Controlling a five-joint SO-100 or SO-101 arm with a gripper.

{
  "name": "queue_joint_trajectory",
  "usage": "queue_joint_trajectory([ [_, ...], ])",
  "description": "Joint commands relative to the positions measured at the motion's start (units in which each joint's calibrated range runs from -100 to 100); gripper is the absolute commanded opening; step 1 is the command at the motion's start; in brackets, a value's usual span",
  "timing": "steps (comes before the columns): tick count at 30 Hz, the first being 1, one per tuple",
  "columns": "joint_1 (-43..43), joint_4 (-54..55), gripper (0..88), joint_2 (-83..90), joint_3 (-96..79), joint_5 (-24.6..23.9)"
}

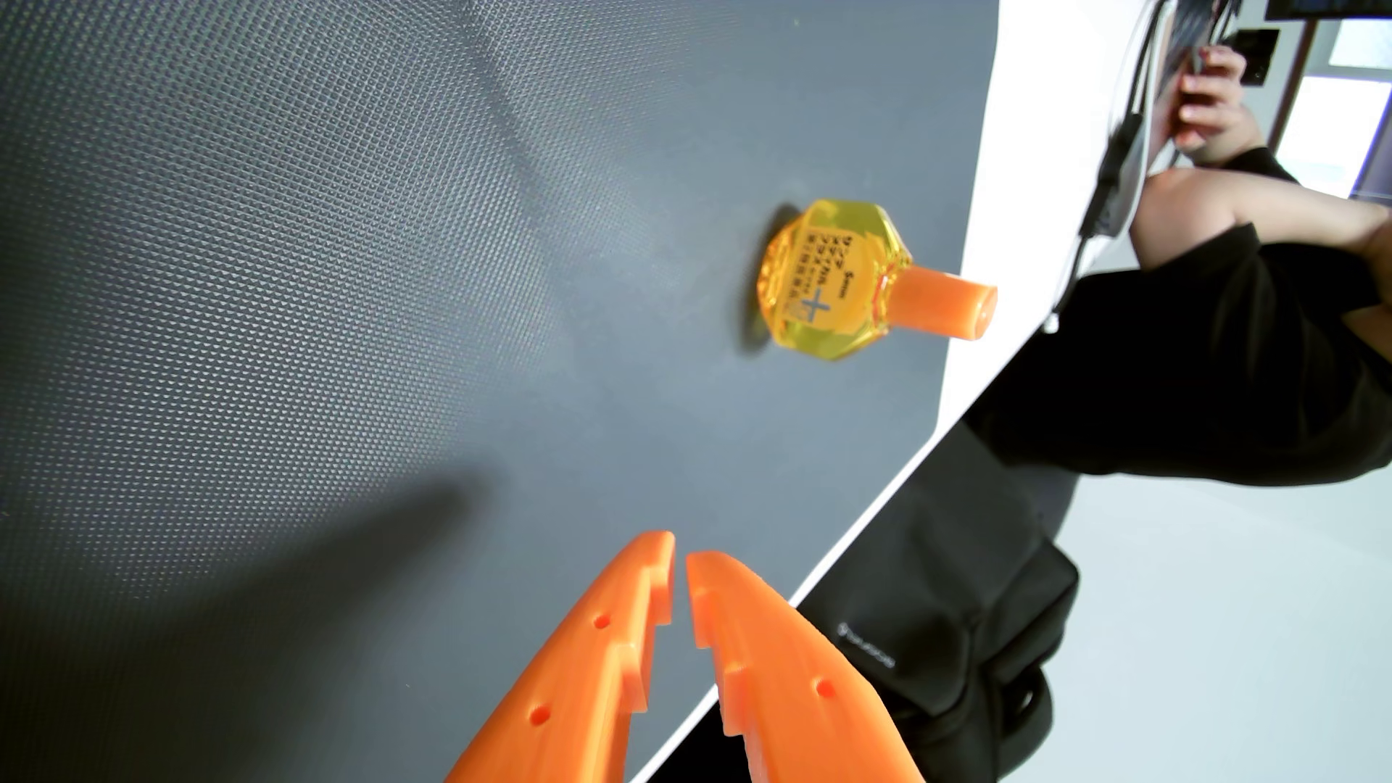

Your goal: Grab the eyedrops

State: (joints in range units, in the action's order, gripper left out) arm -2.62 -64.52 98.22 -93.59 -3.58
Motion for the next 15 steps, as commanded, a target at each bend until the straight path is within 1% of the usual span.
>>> queue_joint_trajectory([
  [1,-0.29,0.43,0.9,0.42,0.07,-0.16],
  [15,0.29,0.43,0.9,0.42,0.07,-0.11],
])
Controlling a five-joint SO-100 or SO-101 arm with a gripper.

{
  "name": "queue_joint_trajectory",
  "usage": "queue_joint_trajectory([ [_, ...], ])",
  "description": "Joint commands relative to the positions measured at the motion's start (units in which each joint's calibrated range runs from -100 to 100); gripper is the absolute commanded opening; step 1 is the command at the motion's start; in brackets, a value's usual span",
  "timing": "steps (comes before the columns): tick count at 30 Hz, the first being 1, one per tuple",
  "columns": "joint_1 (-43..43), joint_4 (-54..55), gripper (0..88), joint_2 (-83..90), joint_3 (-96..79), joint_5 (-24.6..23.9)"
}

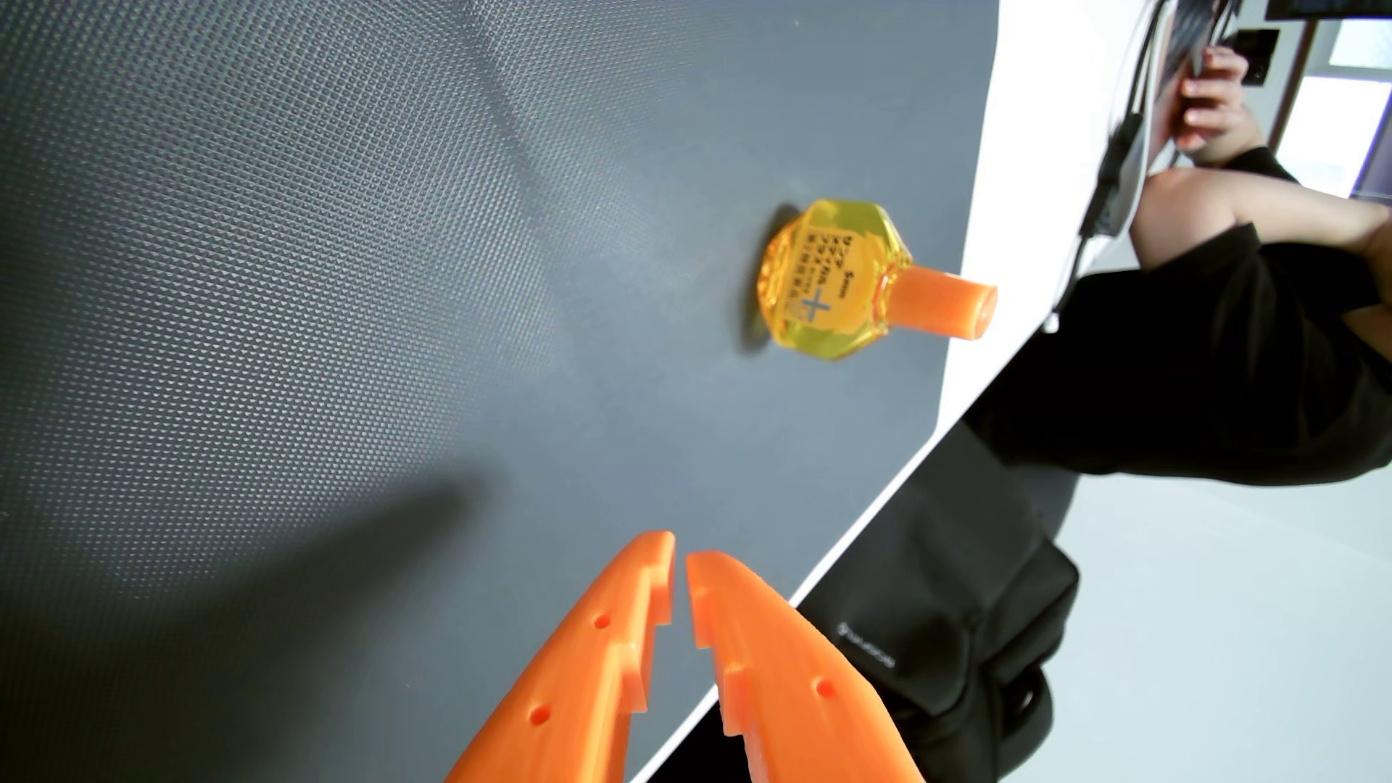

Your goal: Grab the eyedrops

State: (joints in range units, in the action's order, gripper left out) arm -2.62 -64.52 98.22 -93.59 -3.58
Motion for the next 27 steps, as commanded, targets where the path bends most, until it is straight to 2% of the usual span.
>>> queue_joint_trajectory([
  [1,0.29,0.52,0.9,0.42,0.07,-0.16],
  [21,-2.28,-2.42,1.0,0.34,7.19,0.36],
  [27,-1.87,-2.34,1.0,-5.95,11.51,1.15],
])
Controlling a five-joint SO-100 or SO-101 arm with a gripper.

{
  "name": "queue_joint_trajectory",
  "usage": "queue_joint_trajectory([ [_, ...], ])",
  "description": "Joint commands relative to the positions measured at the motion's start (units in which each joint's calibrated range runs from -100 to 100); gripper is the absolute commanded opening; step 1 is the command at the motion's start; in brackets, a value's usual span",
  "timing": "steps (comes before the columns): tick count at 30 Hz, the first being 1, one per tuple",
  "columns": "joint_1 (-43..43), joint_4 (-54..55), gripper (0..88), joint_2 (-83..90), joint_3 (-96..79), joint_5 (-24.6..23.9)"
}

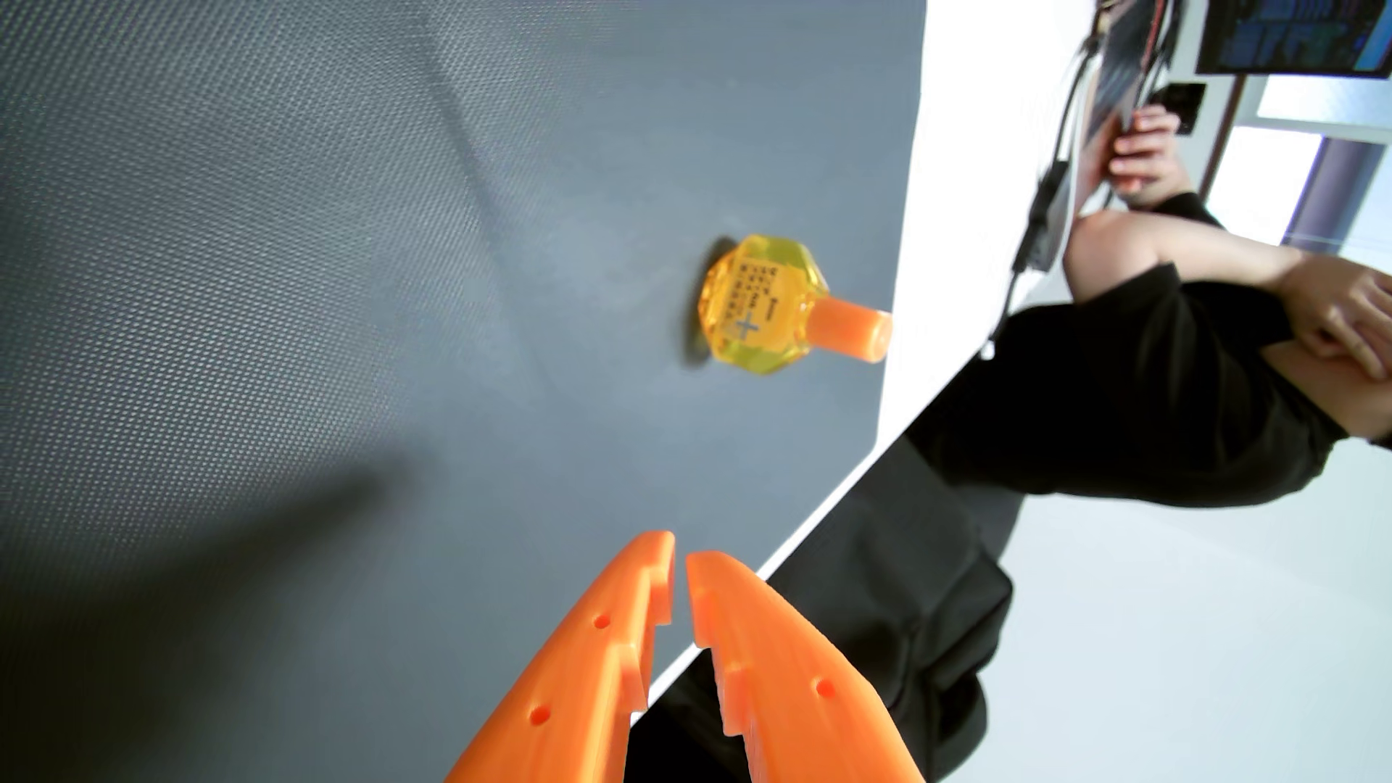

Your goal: Grab the eyedrops

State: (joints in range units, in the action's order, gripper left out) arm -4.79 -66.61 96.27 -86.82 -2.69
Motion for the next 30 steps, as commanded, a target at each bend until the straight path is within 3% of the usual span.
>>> queue_joint_trajectory([
  [1,0.31,0.01,1.0,-6.12,6.00,0.42],
  [12,2.13,0.19,1.0,-36.01,27.43,1.67],
  [16,2.13,0.19,4.9,-46.29,36.52,1.99],
  [30,1.88,-0.42,10.6,-73.13,57.42,-3.14],
])
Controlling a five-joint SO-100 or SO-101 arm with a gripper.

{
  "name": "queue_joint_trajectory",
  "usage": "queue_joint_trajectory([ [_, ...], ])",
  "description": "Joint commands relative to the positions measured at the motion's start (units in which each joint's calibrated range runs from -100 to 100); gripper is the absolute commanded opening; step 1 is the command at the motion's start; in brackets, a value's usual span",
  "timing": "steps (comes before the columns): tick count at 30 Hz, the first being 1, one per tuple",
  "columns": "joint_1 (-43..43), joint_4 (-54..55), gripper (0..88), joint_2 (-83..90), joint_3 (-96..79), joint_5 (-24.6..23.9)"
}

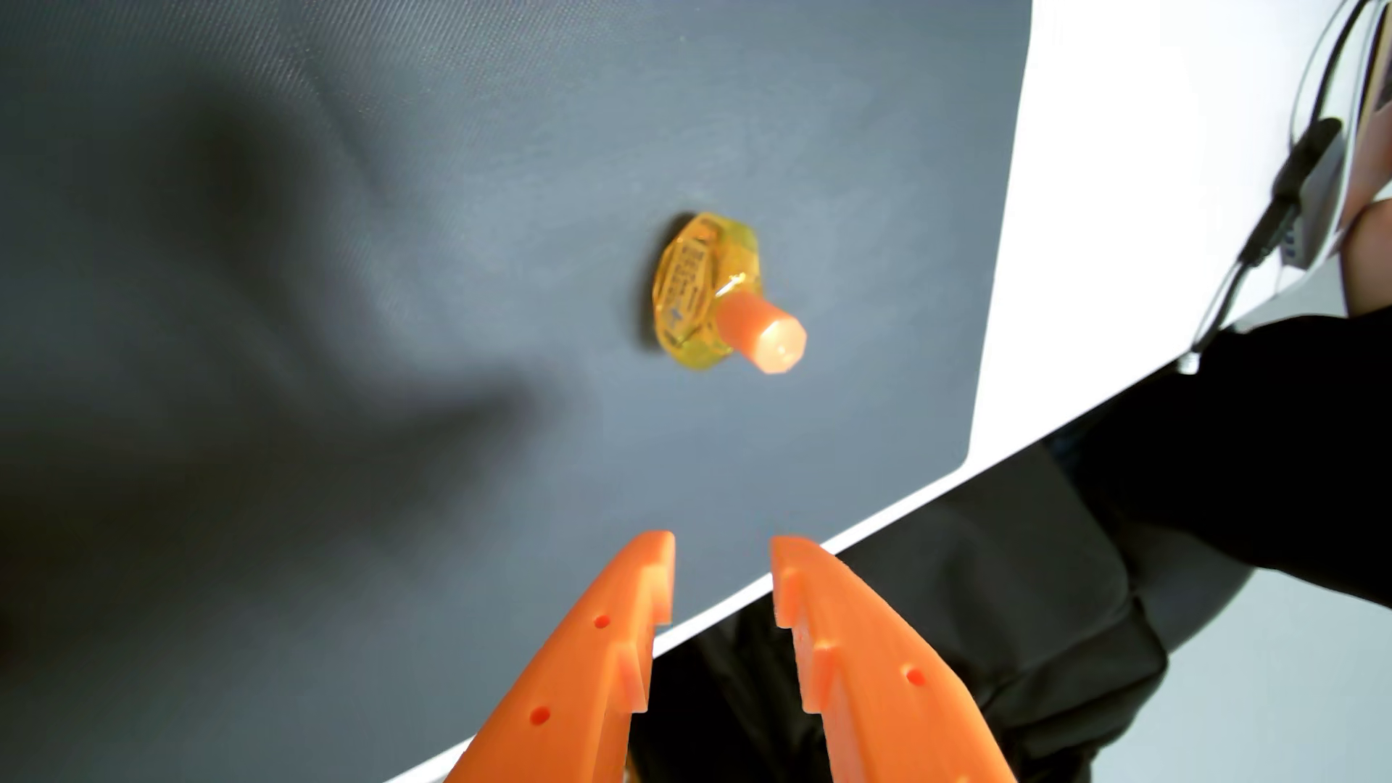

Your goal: Grab the eyedrops

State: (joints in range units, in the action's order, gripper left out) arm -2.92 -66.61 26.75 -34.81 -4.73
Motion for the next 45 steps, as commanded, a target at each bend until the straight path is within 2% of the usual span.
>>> queue_joint_trajectory([
  [1,-0.15,-0.42,13.0,-4.88,6.31,-1.36],
  [4,-0.32,-0.42,17.1,-7.68,8.92,-2.31],
  [20,-0.49,-0.42,20.4,-20.51,16.93,-6.44],
  [32,-0.15,-16.26,20.4,-38.34,39.63,-6.55],
  [40,-0.40,-16.52,20.6,-43.69,42.15,-6.75],
  [45,-0.57,-17.21,20.7,-43.52,41.07,-9.84],
])
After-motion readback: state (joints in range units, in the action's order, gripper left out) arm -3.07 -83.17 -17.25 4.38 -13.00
